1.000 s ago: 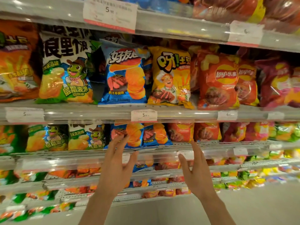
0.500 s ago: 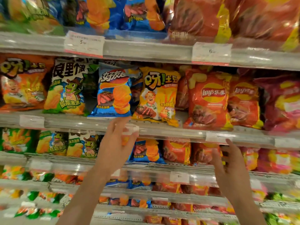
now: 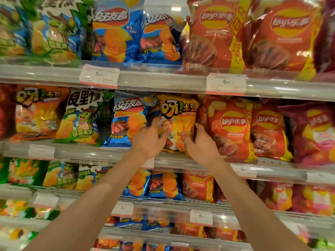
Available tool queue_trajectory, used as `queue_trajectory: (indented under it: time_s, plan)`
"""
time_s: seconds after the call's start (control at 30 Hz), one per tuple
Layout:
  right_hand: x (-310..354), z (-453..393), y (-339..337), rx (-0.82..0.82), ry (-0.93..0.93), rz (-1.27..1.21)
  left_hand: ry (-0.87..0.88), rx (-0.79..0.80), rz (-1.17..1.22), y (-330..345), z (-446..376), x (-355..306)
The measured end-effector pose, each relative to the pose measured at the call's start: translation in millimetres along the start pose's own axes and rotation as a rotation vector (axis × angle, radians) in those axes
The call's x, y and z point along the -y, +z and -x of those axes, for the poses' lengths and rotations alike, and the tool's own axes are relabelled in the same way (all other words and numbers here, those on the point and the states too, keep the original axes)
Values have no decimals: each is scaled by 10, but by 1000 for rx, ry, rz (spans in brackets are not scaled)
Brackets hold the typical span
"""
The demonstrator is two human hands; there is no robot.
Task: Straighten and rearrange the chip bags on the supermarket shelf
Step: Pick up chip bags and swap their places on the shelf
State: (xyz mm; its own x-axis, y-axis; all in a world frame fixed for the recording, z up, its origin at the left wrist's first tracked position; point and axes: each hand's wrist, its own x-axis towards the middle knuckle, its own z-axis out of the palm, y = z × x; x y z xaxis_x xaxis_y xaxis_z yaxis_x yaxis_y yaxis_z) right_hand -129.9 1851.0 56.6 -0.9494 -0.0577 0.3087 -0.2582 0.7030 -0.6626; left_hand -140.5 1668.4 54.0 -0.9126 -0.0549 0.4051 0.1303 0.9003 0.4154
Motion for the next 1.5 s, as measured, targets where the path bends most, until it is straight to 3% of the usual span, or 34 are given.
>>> queue_trajectory:
  time_s: [0.1, 0.37, 0.6, 0.83, 1.03, 1.23, 1.5]
  plan:
    - [-2, -43, 48, 49, 74, -72, -27, 27, 86, 18, -2, -36]
    - [75, -124, -330, -66, -8, -203, -41, -40, 561, -139, -30, -183]
    - [-83, 382, -344, -28, -53, -385, -118, -134, 828, -147, 570, -328]
    - [-307, 867, -37, 59, -46, -530, -231, -152, 828, -41, 1282, -270]
    - [-192, 1255, 180, 64, 8, -567, -202, -180, 827, -78, 1602, -130]
    - [440, 1637, 640, 16, 32, -554, -209, -81, 851, -478, 1877, 640]
    - [1969, 1907, 1984, 161, -41, -557, -295, -208, 711, -1658, 2464, 2368]
